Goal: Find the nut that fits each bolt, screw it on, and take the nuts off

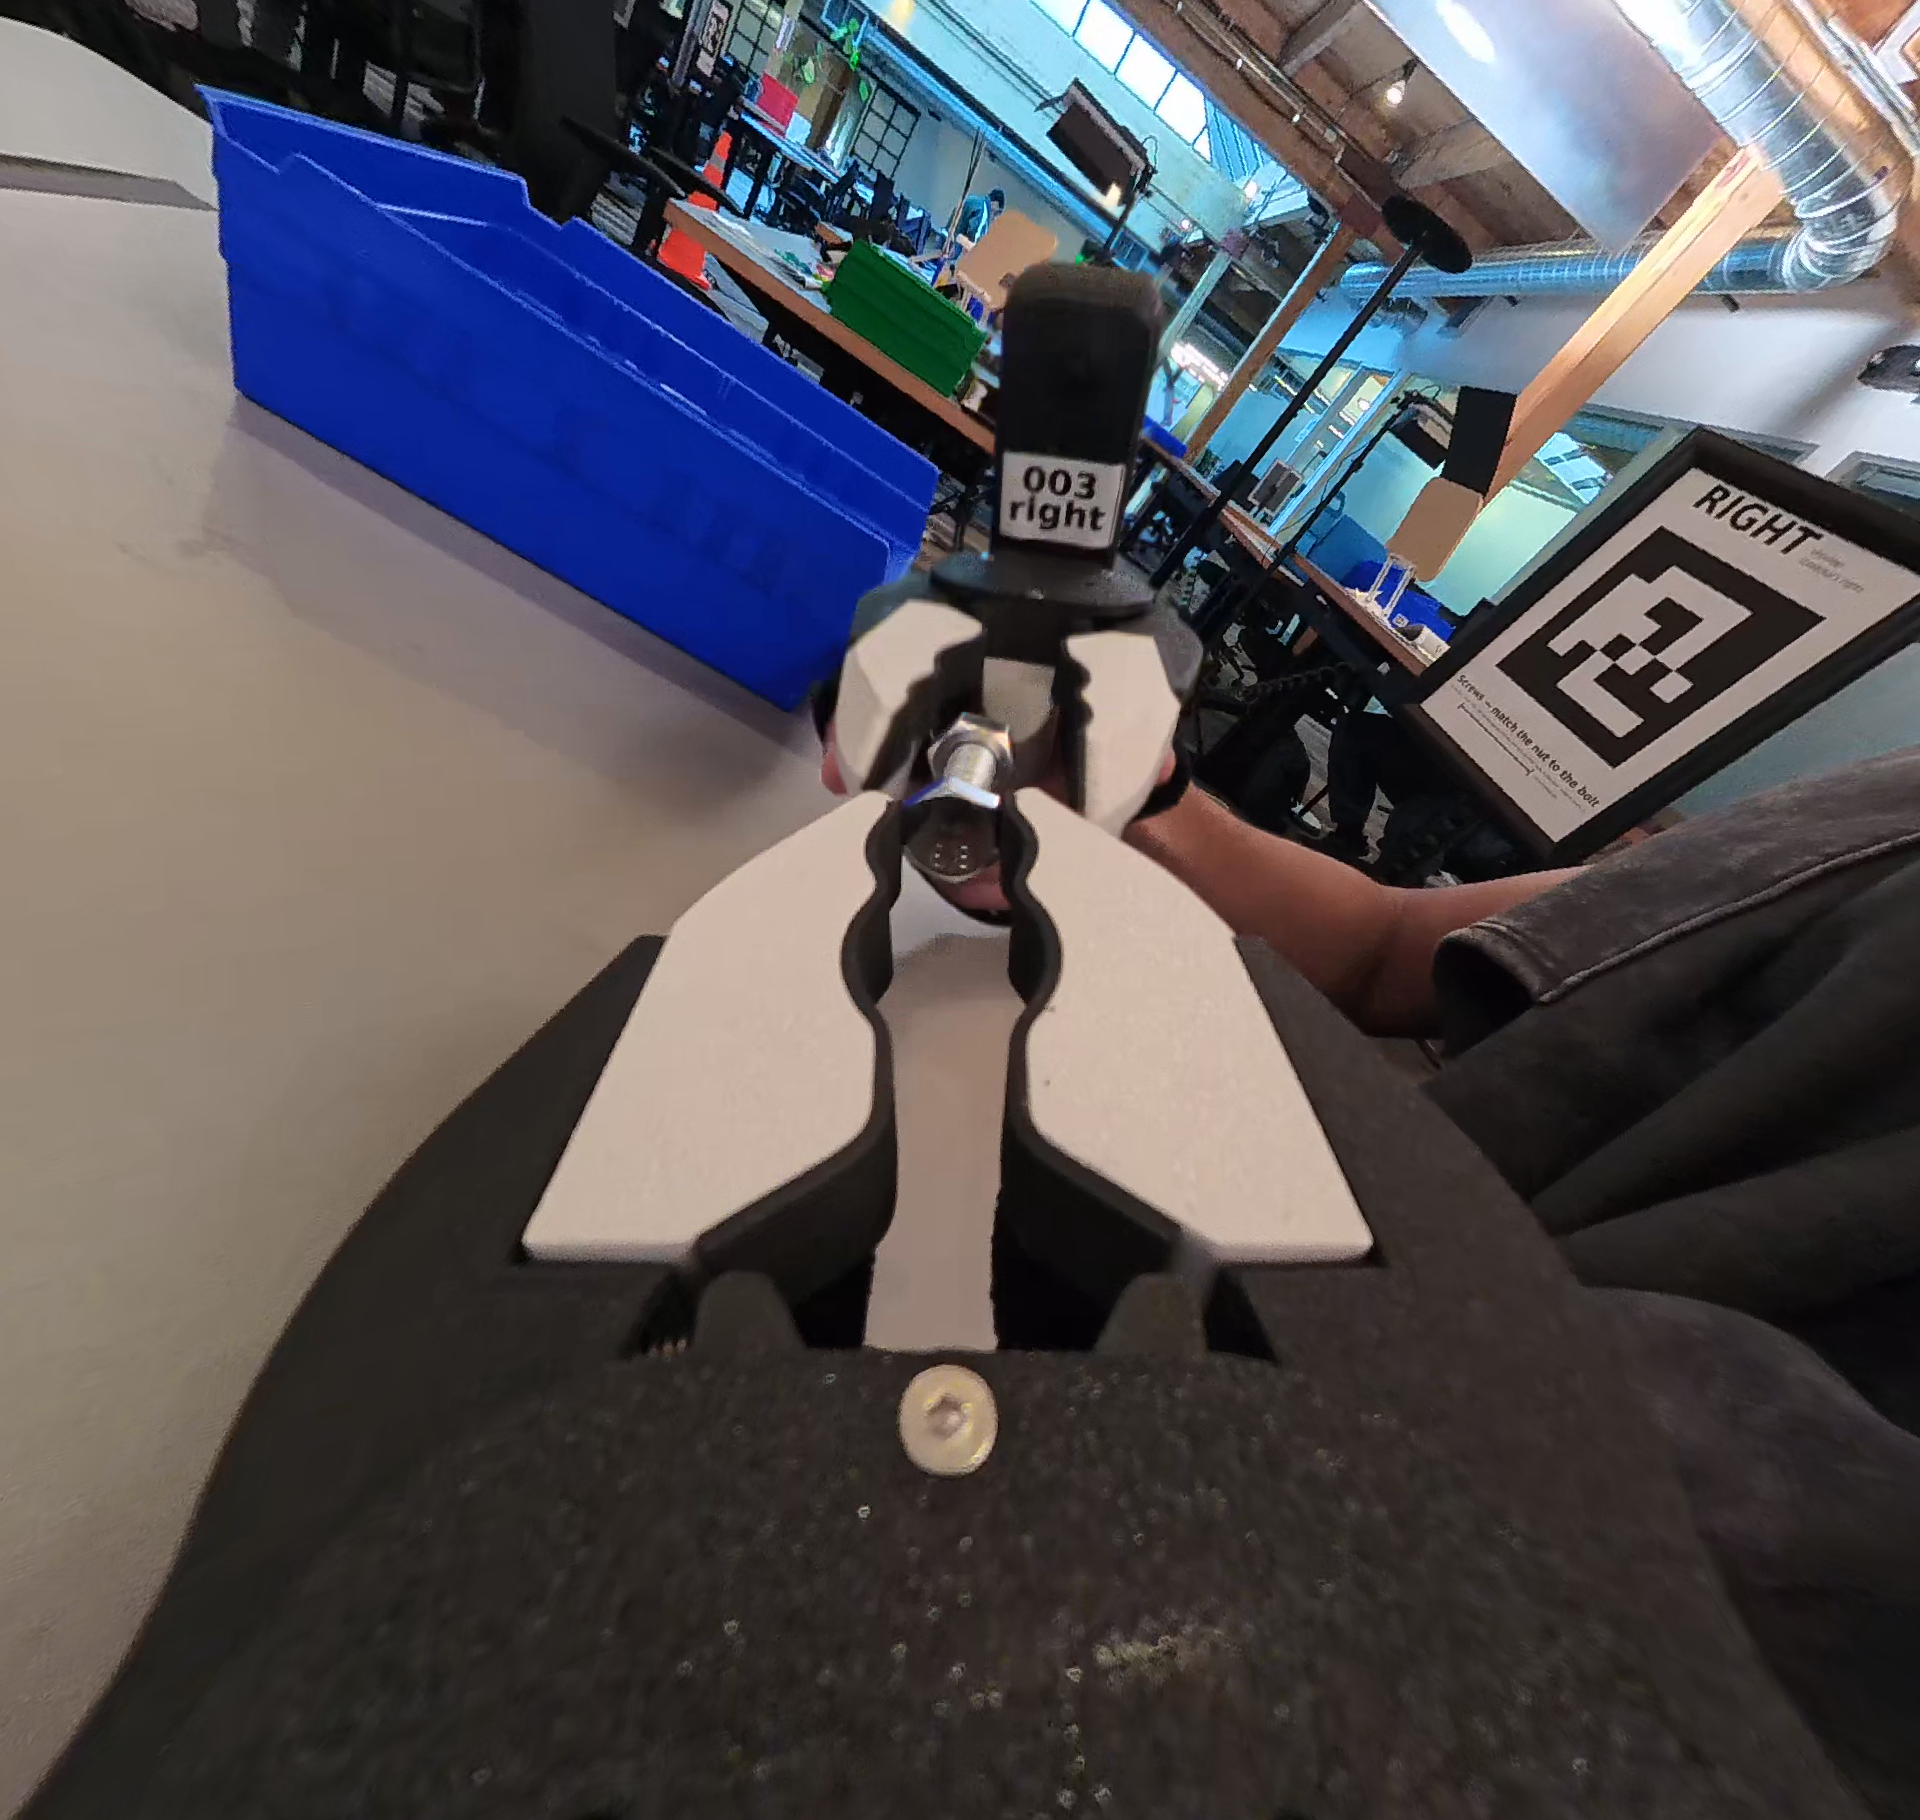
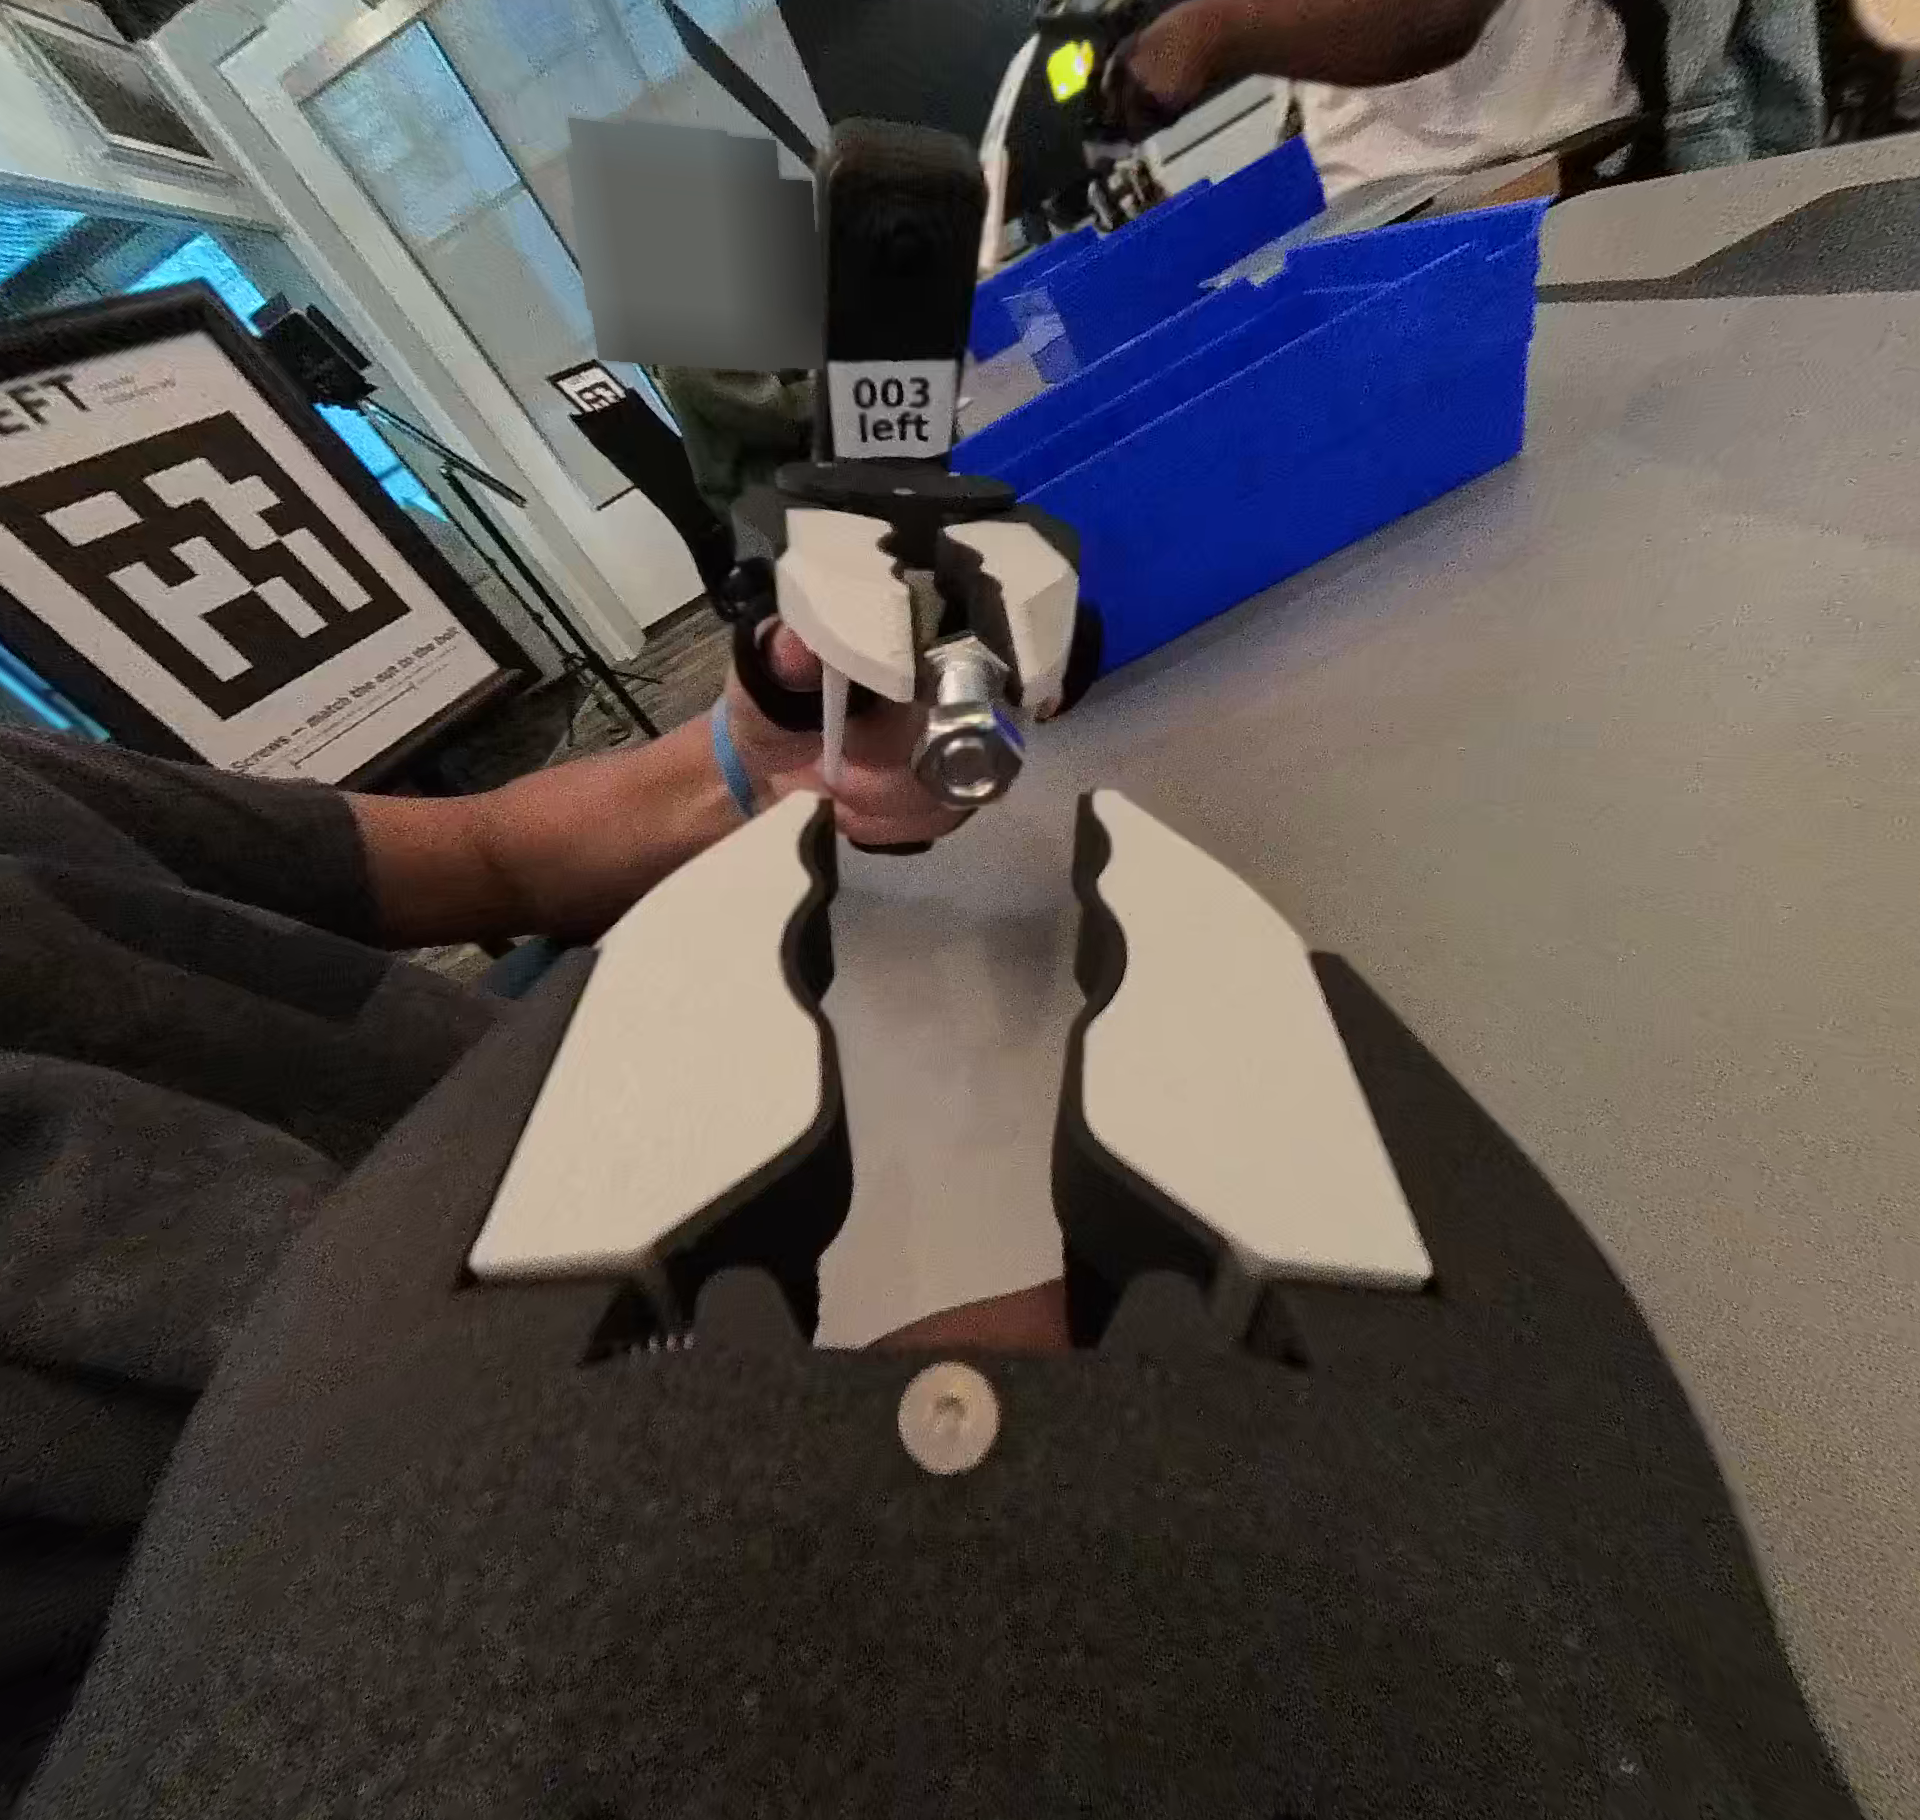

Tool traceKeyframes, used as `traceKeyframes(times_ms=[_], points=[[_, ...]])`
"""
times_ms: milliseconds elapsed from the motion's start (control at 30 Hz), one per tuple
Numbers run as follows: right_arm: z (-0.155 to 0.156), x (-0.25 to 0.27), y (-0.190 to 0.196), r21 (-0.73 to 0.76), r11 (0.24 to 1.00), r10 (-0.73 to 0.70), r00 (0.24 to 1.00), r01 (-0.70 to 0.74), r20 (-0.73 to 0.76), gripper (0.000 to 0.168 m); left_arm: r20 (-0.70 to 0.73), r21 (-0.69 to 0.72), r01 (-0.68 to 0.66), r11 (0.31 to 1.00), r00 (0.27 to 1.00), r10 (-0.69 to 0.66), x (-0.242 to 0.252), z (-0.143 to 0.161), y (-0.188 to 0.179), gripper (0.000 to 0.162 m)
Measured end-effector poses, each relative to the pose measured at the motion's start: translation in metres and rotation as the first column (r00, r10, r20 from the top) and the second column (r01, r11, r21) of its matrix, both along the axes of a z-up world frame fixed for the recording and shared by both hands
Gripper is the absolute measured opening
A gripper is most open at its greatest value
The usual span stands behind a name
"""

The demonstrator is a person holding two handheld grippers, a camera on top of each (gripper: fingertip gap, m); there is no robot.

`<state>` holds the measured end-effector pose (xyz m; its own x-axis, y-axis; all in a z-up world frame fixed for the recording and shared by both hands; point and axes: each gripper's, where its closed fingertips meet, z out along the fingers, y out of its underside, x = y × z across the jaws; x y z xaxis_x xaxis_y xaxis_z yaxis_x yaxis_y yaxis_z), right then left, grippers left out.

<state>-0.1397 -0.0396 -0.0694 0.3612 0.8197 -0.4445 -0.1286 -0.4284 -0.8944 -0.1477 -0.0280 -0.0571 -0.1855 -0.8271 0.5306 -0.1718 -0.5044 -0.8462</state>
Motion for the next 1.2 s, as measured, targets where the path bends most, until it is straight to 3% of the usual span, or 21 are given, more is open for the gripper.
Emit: traceKeyframes(times_ms=[100, 200, 400, 467, 600, 767, 833, 867, 1000, 1200], points=[[0.017, -0.005, 0.002, 0.064, 0.998, -0.025, 0.998, 0.028, -0.056, 0.049, -0.021, 0.012, -0.009, 1.000, 1.000, 0.009, 0.000, -0.004, 0.002, 0.017], [0.028, -0.001, 0.003, 0.117, 0.991, -0.052, 0.997, 0.057, -0.049, 0.041, -0.050, 0.018, -0.027, 0.999, 0.998, 0.027, 0.000, -0.010, 0.006, 0.017], [-0.001, -0.002, 0.004, 0.014, 1.000, -0.022, 1.000, 0.023, -0.015, 0.043, -0.009, 0.001, -0.016, 1.000, 1.000, 0.016, -0.002, -0.002, 0.005, 0.017], [0.013, -0.005, 0.001, 0.047, 0.999, -0.014, 0.998, 0.017, -0.062, 0.047, -0.017, -0.001, -0.013, 1.000, 1.000, 0.013, -0.002, -0.004, 0.006, 0.017], [0.043, 0.007, 0.000, 0.132, 0.988, -0.056, 0.989, 0.074, -0.138, 0.039, -0.032, 0.003, -0.025, 1.000, 0.999, 0.025, -0.002, -0.007, 0.009, 0.017], [-0.002, 0.003, 0.007, 0.017, 0.999, -0.042, 0.999, 0.042, -0.001, 0.043, 0.000, -0.001, -0.016, 1.000, 1.000, 0.016, -0.003, 0.000, 0.007, 0.017], [0.004, -0.008, 0.002, 0.035, 0.999, -0.006, 1.000, 0.007, -0.028, 0.042, -0.008, 0.003, -0.017, 1.000, 1.000, 0.017, -0.003, -0.002, 0.007, 0.017], [0.011, -0.010, 0.003, 0.054, 0.998, -0.020, 0.999, 0.022, -0.042, 0.050, -0.015, 0.006, -0.017, 1.000, 1.000, 0.017, -0.002, -0.003, 0.007, 0.017], [0.036, 0.006, 0.006, 0.136, 0.986, -0.082, 0.993, 0.093, -0.086, 0.041, -0.027, 0.005, -0.025, 1.000, 0.999, 0.026, -0.003, -0.006, 0.009, 0.017], [-0.001, -0.001, 0.004, 0.000, 1.000, -0.016, 1.000, 0.016, -0.012, 0.041, -0.006, -0.005, -0.014, 1.000, 1.000, 0.014, -0.003, -0.002, 0.007, 0.017]])
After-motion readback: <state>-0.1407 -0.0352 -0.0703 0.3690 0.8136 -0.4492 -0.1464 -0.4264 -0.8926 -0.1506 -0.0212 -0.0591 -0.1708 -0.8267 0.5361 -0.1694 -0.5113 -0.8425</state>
